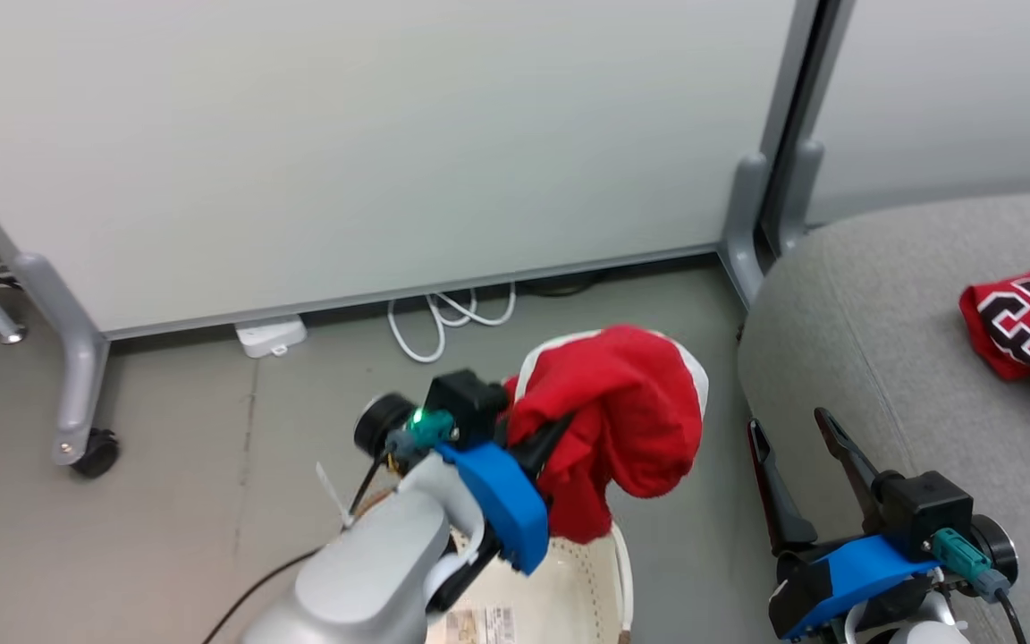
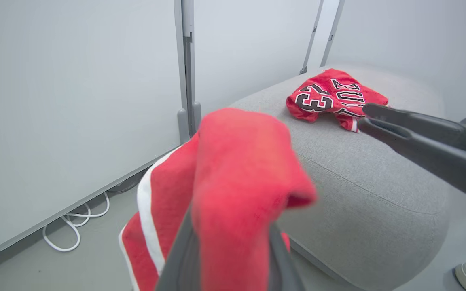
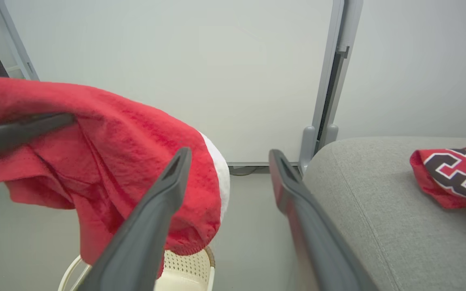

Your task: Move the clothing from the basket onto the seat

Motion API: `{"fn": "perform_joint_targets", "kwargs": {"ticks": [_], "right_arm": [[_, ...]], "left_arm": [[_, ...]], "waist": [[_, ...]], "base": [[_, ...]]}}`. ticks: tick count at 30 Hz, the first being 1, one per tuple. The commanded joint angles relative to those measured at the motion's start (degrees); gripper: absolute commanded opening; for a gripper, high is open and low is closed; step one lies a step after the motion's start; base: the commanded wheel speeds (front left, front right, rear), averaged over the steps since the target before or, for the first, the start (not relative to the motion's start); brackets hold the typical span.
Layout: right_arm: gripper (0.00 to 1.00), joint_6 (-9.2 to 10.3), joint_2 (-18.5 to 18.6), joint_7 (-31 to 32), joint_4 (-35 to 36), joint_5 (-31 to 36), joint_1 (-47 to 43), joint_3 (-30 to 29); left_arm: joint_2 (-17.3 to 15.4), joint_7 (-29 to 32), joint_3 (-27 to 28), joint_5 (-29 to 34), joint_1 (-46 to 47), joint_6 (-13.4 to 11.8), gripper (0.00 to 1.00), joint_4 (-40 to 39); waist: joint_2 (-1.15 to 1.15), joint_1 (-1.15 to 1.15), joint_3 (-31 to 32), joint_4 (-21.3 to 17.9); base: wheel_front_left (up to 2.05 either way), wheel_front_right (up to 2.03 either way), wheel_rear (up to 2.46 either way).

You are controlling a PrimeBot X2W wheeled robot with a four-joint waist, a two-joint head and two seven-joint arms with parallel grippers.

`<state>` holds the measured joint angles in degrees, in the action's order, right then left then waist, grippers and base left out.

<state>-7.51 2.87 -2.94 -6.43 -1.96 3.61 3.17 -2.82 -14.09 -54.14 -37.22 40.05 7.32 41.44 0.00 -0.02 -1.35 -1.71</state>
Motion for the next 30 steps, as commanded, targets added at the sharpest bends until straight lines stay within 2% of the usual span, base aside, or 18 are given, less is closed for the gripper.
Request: {"fn": "perform_joint_targets", "kwargs": {"ticks": [1, 14, 24, 30], "right_arm": [[1.0, 0.05, 0.0, 0.2, 0.5, -0.4, -0.9, 0.1], [1.0, 0.05, 0.0, 0.9, 1.5, -0.9, -1.7, 1.1], [1.0, 0.05, 0.0, 1.7, 1.5, -0.4, -1.7, 1.6], [1.0, 0.04, 0.0, 2.2, 0.7, -0.1, 0.9, 5.1]], "left_arm": [[-0.1, 0.4, -0.6, -1.0, 2.3, 0.2, 0.0, -0.7], [-0.1, -0.2, -1.8, -4.5, 10.2, 0.2, 0.0, -0.9], [-0.1, -0.7, -3.6, -5.9, 10.3, 0.2, 0.0, 1.1], [-0.1, -0.9, -4.7, -6.9, 10.7, 0.2, 0.0, 1.0]], "waist": [[0.0, 0.02, 2.2, 2.2], [0.0, 0.02, 2.4, 2.3], [0.0, 0.02, 2.0, 1.4], [0.0, 0.02, 2.0, 0.9]], "base": [[0.0, 0.0, 0.0], [0.0, 0.0, 0.0], [0.0, 0.0, 0.0], [0.0, 0.0, 0.0]]}}
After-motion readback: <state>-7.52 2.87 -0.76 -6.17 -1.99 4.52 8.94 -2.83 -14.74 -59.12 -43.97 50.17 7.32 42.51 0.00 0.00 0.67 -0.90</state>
